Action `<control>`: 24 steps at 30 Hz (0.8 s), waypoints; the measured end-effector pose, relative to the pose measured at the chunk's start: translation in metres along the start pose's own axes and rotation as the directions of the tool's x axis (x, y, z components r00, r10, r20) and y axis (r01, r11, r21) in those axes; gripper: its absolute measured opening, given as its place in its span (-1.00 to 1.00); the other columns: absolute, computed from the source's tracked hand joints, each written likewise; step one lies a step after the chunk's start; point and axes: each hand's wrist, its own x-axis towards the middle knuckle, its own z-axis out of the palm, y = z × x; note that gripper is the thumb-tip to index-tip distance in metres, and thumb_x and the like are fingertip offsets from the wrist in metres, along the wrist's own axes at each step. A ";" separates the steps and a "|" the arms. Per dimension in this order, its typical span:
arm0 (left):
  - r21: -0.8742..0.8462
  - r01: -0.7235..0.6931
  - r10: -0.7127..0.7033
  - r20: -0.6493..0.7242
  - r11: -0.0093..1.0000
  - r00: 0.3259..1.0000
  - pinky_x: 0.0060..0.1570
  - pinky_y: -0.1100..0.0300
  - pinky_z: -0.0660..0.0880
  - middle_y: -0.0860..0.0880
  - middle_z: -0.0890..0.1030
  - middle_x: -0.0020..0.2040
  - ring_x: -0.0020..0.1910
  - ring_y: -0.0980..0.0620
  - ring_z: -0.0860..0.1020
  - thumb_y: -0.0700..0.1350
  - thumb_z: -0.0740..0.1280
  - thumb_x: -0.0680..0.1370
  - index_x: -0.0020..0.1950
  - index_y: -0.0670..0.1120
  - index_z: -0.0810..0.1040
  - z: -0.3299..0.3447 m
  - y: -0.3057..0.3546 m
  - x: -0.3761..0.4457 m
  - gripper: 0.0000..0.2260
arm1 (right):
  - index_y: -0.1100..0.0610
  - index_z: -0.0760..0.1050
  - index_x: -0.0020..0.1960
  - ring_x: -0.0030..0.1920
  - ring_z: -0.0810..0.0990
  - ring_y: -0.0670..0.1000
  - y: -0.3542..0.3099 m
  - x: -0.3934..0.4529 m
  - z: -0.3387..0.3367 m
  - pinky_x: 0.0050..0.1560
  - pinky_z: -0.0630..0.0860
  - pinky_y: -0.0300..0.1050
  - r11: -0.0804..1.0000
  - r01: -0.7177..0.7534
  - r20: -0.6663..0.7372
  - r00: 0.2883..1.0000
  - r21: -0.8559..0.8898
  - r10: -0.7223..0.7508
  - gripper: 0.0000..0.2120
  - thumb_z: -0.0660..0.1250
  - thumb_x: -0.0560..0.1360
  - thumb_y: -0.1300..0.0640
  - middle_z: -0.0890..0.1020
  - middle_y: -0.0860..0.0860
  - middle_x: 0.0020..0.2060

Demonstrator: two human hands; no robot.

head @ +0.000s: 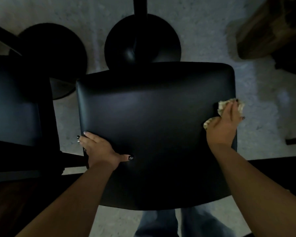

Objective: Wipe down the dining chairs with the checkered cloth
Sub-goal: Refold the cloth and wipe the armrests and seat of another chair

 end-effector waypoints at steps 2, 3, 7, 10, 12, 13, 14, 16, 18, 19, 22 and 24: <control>-0.026 -0.013 0.013 -0.011 1.000 1.000 0.52 -0.06 -0.06 -0.38 -0.26 0.53 0.55 -0.29 -0.22 0.20 0.66 0.07 0.49 -0.34 -0.38 0.001 -0.003 0.000 0.48 | 0.35 0.10 0.50 0.51 0.09 0.20 0.008 -0.004 -0.004 0.47 -0.10 -0.22 0.994 -0.108 -0.008 0.994 0.034 0.109 -0.49 0.09 0.57 0.35 0.13 0.24 0.50; -0.030 -0.023 0.023 -0.014 0.999 1.000 0.52 -0.05 -0.07 -0.37 -0.26 0.53 0.55 -0.28 -0.23 0.21 0.66 0.07 0.49 -0.34 -0.38 0.002 -0.004 0.000 0.48 | 0.35 0.10 0.50 0.51 0.10 0.19 0.011 -0.005 -0.005 0.46 -0.09 -0.26 0.991 -0.127 0.000 0.992 0.040 0.127 -0.49 0.10 0.57 0.35 0.13 0.25 0.50; -0.027 -0.032 0.032 -0.013 0.999 0.999 0.51 -0.02 -0.12 -0.34 -0.27 0.54 0.55 -0.25 -0.25 0.23 0.65 0.07 0.49 -0.33 -0.39 0.003 -0.005 0.001 0.49 | 0.36 0.09 0.50 0.51 0.12 0.19 0.018 -0.012 -0.005 0.47 -0.05 -0.20 0.992 -0.122 -0.003 0.992 0.035 0.122 -0.48 0.10 0.57 0.34 0.15 0.27 0.49; 0.046 -0.048 0.047 0.021 0.998 0.999 0.52 -0.02 -0.12 -0.33 -0.26 0.54 0.55 -0.26 -0.24 0.28 0.62 0.10 0.49 -0.34 -0.39 -0.005 -0.005 -0.001 0.47 | 0.39 0.10 0.48 0.50 0.13 0.20 0.016 -0.014 -0.001 0.46 -0.07 -0.21 0.989 -0.137 -0.047 0.989 0.050 0.140 -0.49 0.10 0.56 0.34 0.16 0.29 0.48; 0.161 -0.072 0.058 0.093 0.984 0.994 0.54 -0.02 -0.11 -0.35 -0.25 0.54 0.55 -0.28 -0.22 0.33 0.58 0.14 0.47 -0.37 -0.39 -0.015 -0.005 -0.004 0.45 | 0.39 0.08 0.49 0.50 0.13 0.20 0.016 -0.013 0.000 0.47 -0.07 -0.19 0.985 -0.162 -0.047 0.985 0.059 0.165 -0.49 0.10 0.56 0.34 0.16 0.29 0.48; 0.210 -0.083 0.052 0.145 0.974 0.988 0.54 -0.02 -0.09 -0.36 -0.25 0.53 0.55 -0.28 -0.21 0.34 0.56 0.18 0.47 -0.37 -0.39 -0.022 -0.005 -0.004 0.43 | 0.39 0.07 0.49 0.50 0.13 0.20 0.016 -0.013 0.000 0.47 -0.07 -0.18 0.983 -0.171 -0.040 0.984 0.062 0.174 -0.48 0.10 0.56 0.34 0.16 0.29 0.48; 0.258 -0.092 0.041 0.197 0.962 0.980 0.54 -0.01 -0.06 -0.36 -0.26 0.53 0.56 -0.28 -0.18 0.32 0.55 0.22 0.47 -0.38 -0.40 -0.029 -0.003 -0.005 0.40 | 0.39 0.06 0.49 0.50 0.12 0.20 0.015 -0.013 0.000 0.47 -0.07 -0.18 0.983 -0.172 -0.032 0.984 0.066 0.174 -0.48 0.10 0.56 0.34 0.15 0.29 0.48; 0.359 -0.128 0.025 0.280 0.925 0.960 0.53 -0.01 0.05 -0.37 -0.25 0.53 0.56 -0.28 -0.09 0.27 0.51 0.34 0.46 -0.38 -0.42 -0.044 0.001 -0.006 0.30 | 0.39 0.06 0.49 0.50 0.12 0.21 0.012 -0.012 -0.001 0.47 -0.08 -0.17 0.984 -0.163 -0.020 0.986 0.075 0.165 -0.47 0.10 0.56 0.35 0.15 0.30 0.48; 0.425 -0.181 0.019 0.358 0.887 0.933 0.50 0.01 0.14 -0.36 -0.25 0.54 0.56 -0.26 0.00 0.21 0.45 0.45 0.45 -0.36 -0.45 -0.057 0.005 -0.012 0.19 | 0.40 0.05 0.49 0.49 0.12 0.23 0.008 -0.012 -0.003 0.47 -0.09 -0.18 0.988 -0.149 -0.010 0.989 0.050 0.149 -0.46 0.10 0.55 0.35 0.15 0.31 0.47; 0.449 -0.210 0.024 0.385 0.869 0.923 0.49 0.02 0.16 -0.35 -0.25 0.54 0.56 -0.25 0.03 0.18 0.42 0.49 0.45 -0.35 -0.46 -0.062 0.006 -0.015 0.14 | 0.40 0.05 0.49 0.49 0.13 0.24 0.007 -0.013 -0.004 0.46 -0.10 -0.17 0.991 -0.129 -0.003 0.992 0.026 0.130 -0.46 0.10 0.55 0.34 0.15 0.32 0.47; 0.488 -0.319 0.082 0.447 0.813 0.891 0.47 -0.01 0.20 -0.30 -0.16 0.58 0.55 -0.23 0.10 0.09 0.42 0.52 0.47 -0.31 -0.45 -0.081 0.008 -0.019 0.08 | 0.39 0.02 0.50 0.50 0.08 0.25 0.002 -0.015 -0.008 0.47 -0.15 -0.09 0.996 -0.030 0.058 0.998 -0.079 0.035 -0.45 0.10 0.56 0.31 0.10 0.30 0.49; 0.470 -0.391 0.165 0.452 0.791 0.877 0.45 -0.02 0.25 -0.23 -0.04 0.60 0.52 -0.21 0.18 0.03 0.43 0.52 0.51 -0.26 -0.40 -0.101 0.015 -0.017 0.05 | 0.39 0.01 0.51 0.51 0.01 0.25 -0.006 -0.018 -0.006 0.47 -0.21 -0.06 0.993 0.013 0.115 0.993 -0.115 0.000 -0.43 0.11 0.56 0.31 0.04 0.28 0.51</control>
